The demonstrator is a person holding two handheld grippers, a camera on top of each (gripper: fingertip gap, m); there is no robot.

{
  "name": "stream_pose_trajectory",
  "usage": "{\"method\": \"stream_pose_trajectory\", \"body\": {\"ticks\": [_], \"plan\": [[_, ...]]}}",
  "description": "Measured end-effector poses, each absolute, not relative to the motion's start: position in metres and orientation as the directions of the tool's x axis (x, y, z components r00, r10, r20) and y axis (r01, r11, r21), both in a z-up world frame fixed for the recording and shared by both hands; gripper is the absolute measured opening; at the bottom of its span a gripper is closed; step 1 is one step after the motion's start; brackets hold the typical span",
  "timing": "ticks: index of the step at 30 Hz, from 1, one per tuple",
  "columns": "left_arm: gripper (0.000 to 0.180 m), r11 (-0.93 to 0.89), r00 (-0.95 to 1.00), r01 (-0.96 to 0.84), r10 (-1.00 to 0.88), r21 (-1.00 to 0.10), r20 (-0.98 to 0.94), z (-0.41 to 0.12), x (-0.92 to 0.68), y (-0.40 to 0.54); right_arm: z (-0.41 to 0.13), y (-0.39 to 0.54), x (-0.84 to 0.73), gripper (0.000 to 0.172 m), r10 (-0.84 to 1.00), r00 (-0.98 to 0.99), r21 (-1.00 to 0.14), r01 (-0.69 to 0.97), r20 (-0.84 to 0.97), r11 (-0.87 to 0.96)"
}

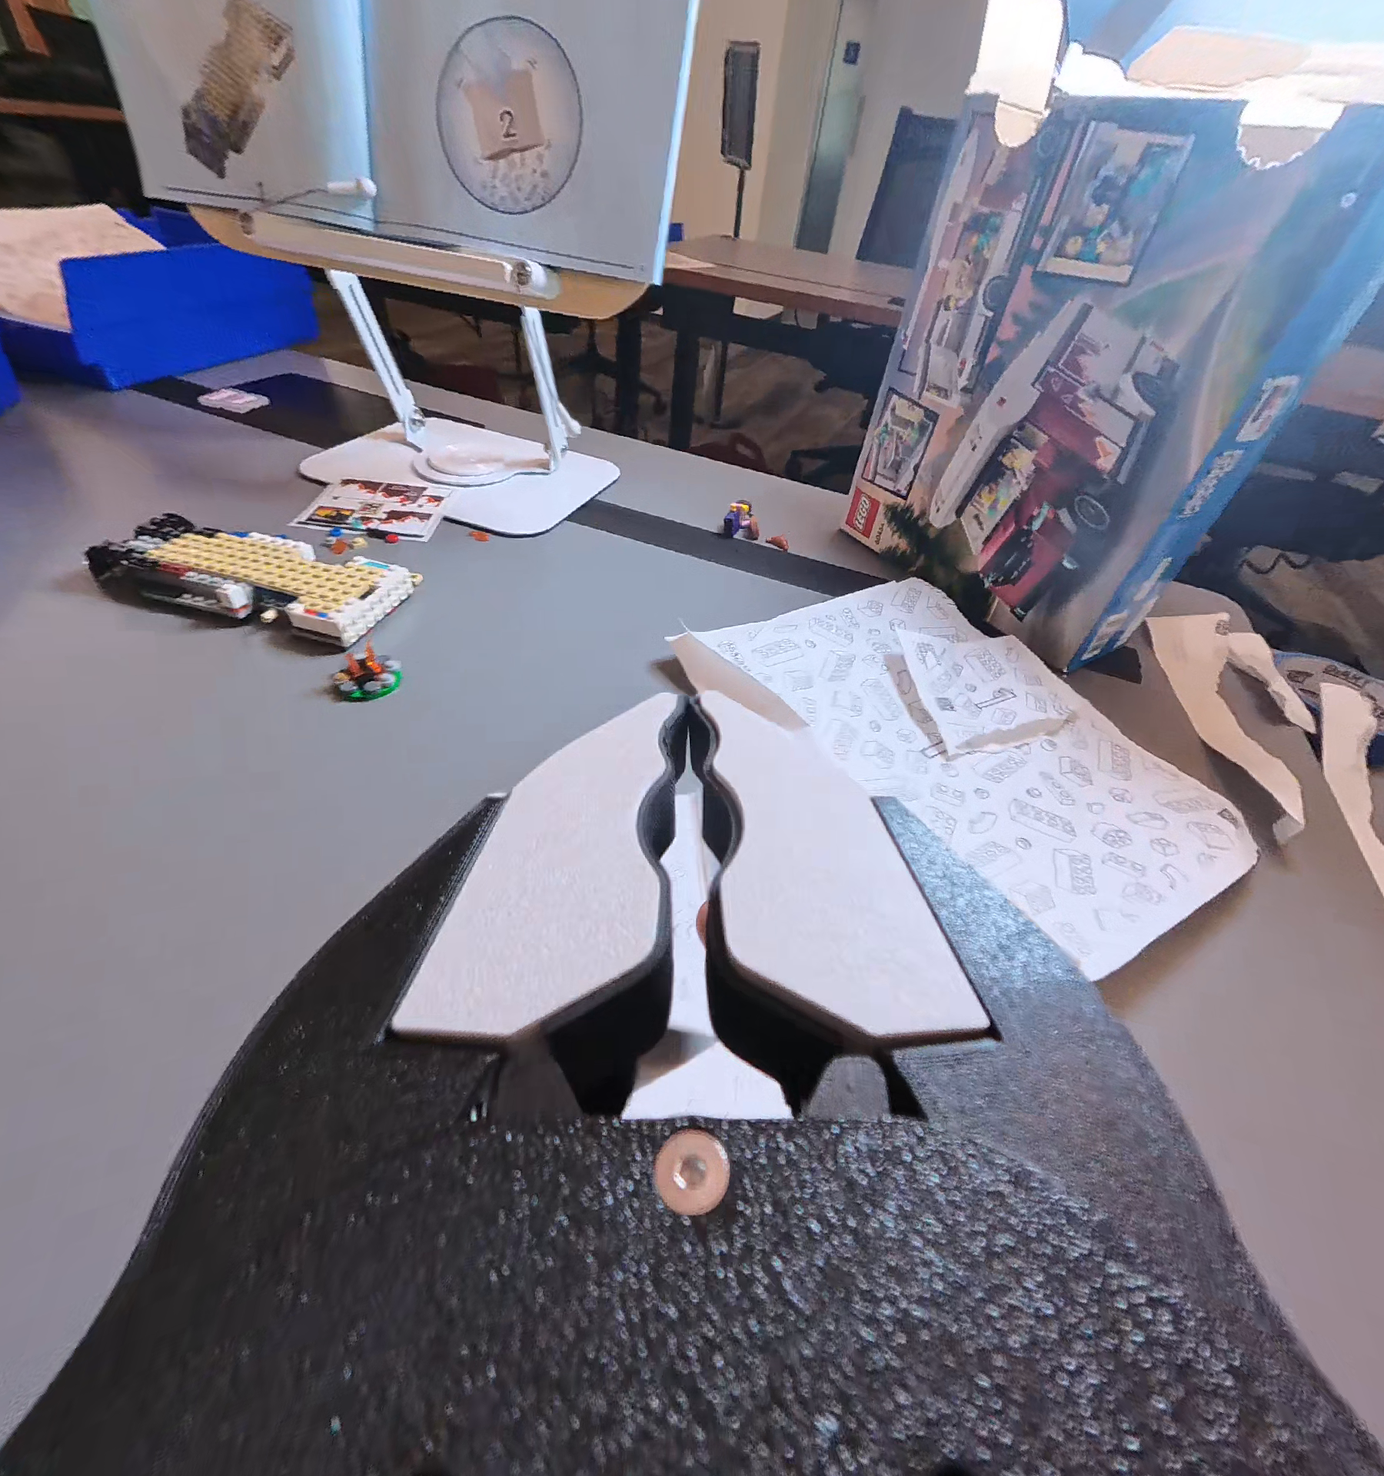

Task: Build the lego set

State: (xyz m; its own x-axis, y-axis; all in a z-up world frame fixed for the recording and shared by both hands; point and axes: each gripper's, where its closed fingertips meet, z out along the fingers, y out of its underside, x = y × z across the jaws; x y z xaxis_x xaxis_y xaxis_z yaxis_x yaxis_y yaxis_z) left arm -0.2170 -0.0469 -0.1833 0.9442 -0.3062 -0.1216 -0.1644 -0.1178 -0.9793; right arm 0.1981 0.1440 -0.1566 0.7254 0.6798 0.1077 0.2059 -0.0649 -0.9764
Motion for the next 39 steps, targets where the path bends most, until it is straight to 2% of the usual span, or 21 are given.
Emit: {"method": "stream_pose_trajectory", "body": {"ticks": [5,10,12,15,17,18,20,21,23,27,30,33,36,39], "plan": [[0.032,-0.130,0.953,-0.154,-0.281,-0.979,-0.112,-0.190,-0.225,-0.043,-0.173,0.213,0.201,0.030,0.666,0.686,-0.881,0.465,0.293,-0.092],[0.031,-0.153,0.950,-0.195,-0.273,-0.969,-0.148,-0.199,-0.227,-0.040,-0.206,0.300,0.197,0.036,0.699,0.584,-0.730,0.671,0.412,-0.130],[0.031,-0.157,0.951,-0.202,-0.266,-0.967,-0.155,-0.200,-0.228,-0.040,-0.227,0.327,0.192,0.036,0.715,0.516,-0.634,0.762,0.471,-0.132],[0.031,-0.171,0.955,-0.195,-0.259,-0.966,-0.147,-0.203,-0.229,-0.040,-0.262,0.353,0.183,0.039,0.757,0.458,-0.514,0.837,0.466,-0.190],[0.031,-0.175,0.954,-0.202,-0.257,-0.964,-0.153,-0.205,-0.230,-0.041,-0.276,0.369,0.185,0.038,0.745,0.434,-0.441,0.873,0.506,-0.210],[0.031,-0.177,0.954,-0.204,-0.255,-0.963,-0.155,-0.206,-0.230,-0.041,-0.281,0.376,0.187,0.032,0.739,0.440,-0.423,0.876,0.510,-0.229],[0.030,-0.180,0.955,-0.201,-0.256,-0.963,-0.152,-0.206,-0.230,-0.041,-0.283,0.384,0.188,0.006,0.727,0.454,-0.412,0.875,0.515,-0.254],[0.030,-0.177,0.955,-0.200,-0.257,-0.964,-0.151,-0.205,-0.229,-0.041,-0.276,0.387,0.188,0.000,0.711,0.427,-0.407,0.888,0.559,-0.213],[0.030,-0.176,0.953,-0.195,-0.268,-0.965,-0.144,-0.205,-0.226,-0.040,-0.246,0.380,0.178,0.000,0.674,0.351,-0.411,0.908,0.650,-0.076],[0.029,-0.191,0.925,-0.109,-0.379,-0.975,-0.029,-0.201,-0.203,-0.037,-0.164,0.305,0.134,0.000,0.586,0.202,-0.444,0.843,0.785,0.304],[0.028,-0.230,0.858,-0.008,-0.502,-0.973,0.112,-0.190,-0.176,-0.031,-0.128,0.209,0.099,0.000,0.392,0.020,-0.288,0.713,0.920,0.640],[0.028,-0.335,0.675,0.158,-0.650,-0.929,0.350,-0.170,-0.134,-0.025,-0.134,0.118,0.067,0.000,0.165,-0.086,-0.085,0.579,0.983,0.811],[0.031,-0.456,0.462,0.236,-0.724,-0.858,0.512,-0.153,-0.094,-0.018,-0.154,0.045,0.038,0.000,0.096,-0.105,-0.041,0.435,0.990,0.899],[0.036,-0.529,0.353,0.192,-0.749,-0.827,0.561,-0.152,-0.067,-0.008,-0.158,0.001,0.018,0.000,0.020,-0.125,0.023,0.328,0.992,0.945]]}}
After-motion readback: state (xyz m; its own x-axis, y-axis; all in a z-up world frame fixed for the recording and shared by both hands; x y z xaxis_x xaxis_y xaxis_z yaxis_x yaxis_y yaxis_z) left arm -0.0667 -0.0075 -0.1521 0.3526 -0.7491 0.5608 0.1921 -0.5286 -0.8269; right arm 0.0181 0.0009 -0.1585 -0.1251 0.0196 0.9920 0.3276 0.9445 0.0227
